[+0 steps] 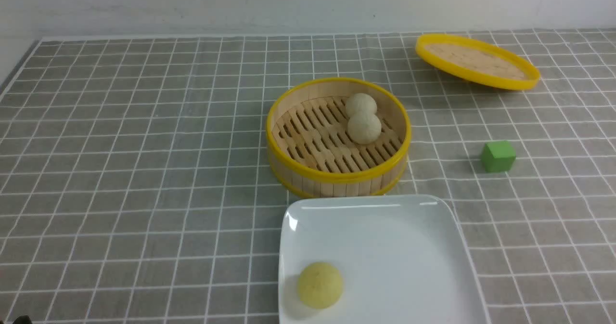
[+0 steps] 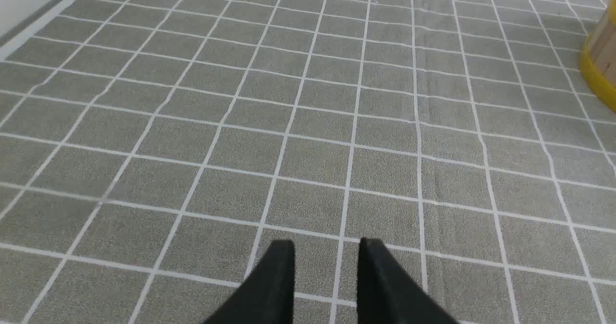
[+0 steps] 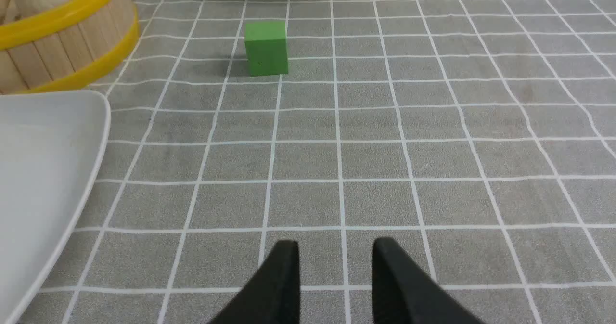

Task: Put the steamed buns into the plate on the grey tablecloth.
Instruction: 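Reach toward a bun in the bamboo steamer with the right gripper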

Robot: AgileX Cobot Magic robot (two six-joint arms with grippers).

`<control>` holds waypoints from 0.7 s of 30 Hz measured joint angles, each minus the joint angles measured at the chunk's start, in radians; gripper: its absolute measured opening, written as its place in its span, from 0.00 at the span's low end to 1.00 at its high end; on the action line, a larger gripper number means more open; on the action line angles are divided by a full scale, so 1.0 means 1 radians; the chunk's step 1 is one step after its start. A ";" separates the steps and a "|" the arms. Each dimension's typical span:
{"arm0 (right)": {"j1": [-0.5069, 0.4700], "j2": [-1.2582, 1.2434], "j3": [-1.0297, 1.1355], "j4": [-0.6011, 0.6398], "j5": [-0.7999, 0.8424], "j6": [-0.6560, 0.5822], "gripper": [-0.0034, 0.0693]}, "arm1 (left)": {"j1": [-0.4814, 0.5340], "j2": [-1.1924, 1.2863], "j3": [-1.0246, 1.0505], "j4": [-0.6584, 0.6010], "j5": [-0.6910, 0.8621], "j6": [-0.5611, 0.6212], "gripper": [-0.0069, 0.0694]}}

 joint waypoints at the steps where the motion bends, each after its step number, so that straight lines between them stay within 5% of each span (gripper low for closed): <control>1: 0.000 0.000 0.000 0.000 0.000 0.000 0.38 | 0.000 0.000 0.000 0.000 0.000 0.000 0.38; 21: 0.000 0.000 0.000 0.000 0.000 0.000 0.38 | 0.000 0.000 0.000 0.000 0.000 0.000 0.40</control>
